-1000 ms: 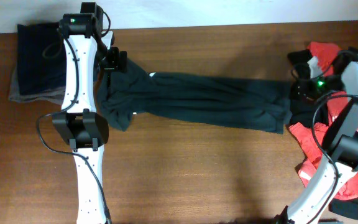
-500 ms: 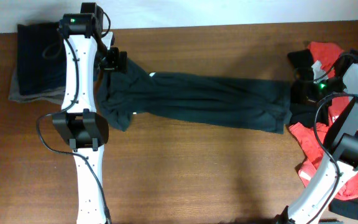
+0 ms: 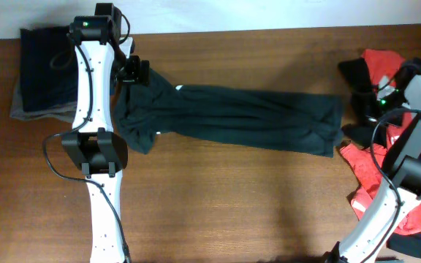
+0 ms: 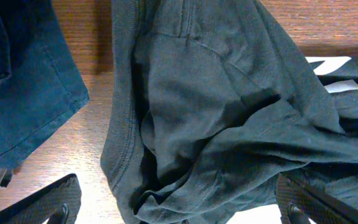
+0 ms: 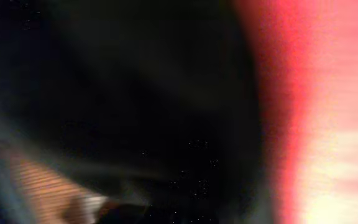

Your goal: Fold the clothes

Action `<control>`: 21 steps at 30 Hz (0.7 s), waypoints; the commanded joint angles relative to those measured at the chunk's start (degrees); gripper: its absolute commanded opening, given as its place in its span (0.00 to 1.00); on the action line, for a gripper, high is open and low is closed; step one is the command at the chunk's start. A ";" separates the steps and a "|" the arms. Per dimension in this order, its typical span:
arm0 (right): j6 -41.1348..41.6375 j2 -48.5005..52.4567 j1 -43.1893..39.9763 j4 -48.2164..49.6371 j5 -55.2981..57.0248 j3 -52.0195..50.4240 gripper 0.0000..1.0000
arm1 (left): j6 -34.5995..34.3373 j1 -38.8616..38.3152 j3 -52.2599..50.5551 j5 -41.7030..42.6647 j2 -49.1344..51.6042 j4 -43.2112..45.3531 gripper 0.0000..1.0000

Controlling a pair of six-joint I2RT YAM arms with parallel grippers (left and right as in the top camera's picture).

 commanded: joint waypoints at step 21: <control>-7.58 2.19 -2.43 -22.08 -12.70 18.05 0.98 | 0.02 0.17 0.72 -0.42 -1.53 0.26 0.99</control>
